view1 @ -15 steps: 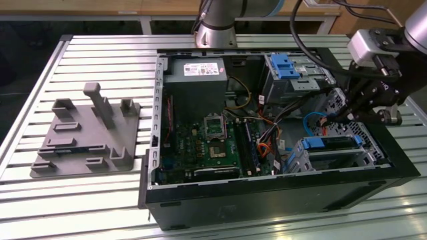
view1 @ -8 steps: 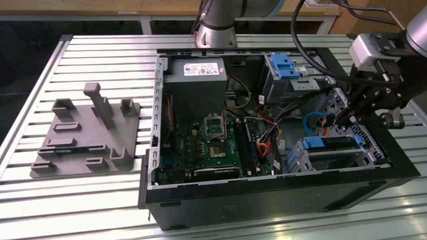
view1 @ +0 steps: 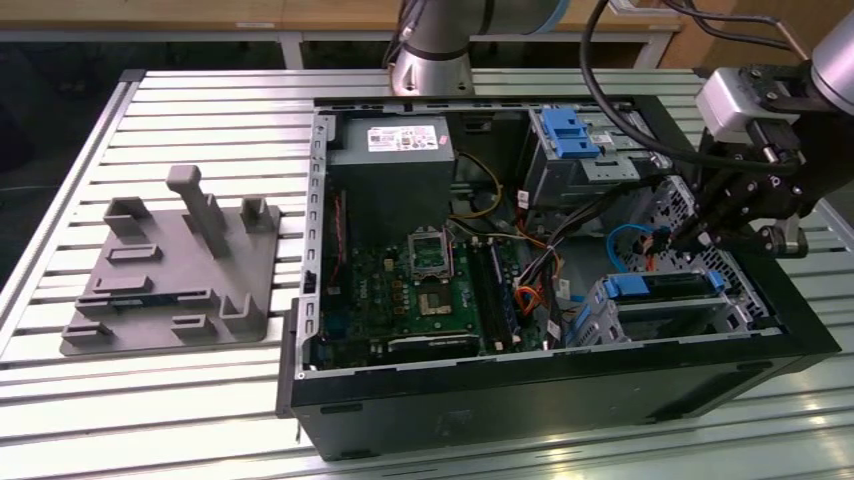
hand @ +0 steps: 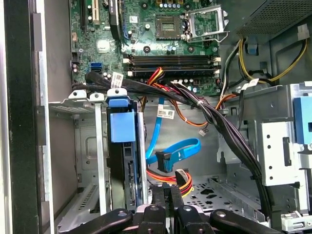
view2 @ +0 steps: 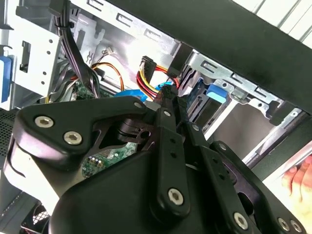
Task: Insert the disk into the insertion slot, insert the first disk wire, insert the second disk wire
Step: 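Insert the first disk wire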
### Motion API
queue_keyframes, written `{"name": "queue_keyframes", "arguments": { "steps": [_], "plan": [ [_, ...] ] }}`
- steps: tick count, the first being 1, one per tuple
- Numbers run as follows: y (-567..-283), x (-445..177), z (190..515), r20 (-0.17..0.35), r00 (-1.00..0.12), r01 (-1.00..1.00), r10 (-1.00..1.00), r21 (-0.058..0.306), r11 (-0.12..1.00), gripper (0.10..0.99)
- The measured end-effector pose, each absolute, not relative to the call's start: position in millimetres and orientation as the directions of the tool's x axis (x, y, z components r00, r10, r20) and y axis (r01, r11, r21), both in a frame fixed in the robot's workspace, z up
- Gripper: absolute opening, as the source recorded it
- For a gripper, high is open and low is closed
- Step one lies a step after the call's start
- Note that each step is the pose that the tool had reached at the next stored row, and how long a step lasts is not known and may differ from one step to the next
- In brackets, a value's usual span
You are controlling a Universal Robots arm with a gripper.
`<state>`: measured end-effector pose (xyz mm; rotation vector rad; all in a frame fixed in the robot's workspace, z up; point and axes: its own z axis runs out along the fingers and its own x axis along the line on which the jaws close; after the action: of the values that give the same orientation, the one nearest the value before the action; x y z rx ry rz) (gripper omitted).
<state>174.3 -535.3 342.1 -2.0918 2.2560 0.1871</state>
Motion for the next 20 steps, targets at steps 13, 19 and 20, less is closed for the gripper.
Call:
{"name": "queue_keyframes", "arguments": {
  "steps": [13,19,20],
  "plan": [
    [-534.7,172.3,342.5,-0.098,-0.064,-0.997,-0.993,0.047,0.060,0.165],
    [-533.8,172.3,343.4,-0.094,-0.064,-0.997,-0.993,0.046,0.060,0.165],
    [-533.6,172.3,343.5,-0.093,-0.064,-0.997,-0.994,0.046,0.060,0.165]
  ]
}}
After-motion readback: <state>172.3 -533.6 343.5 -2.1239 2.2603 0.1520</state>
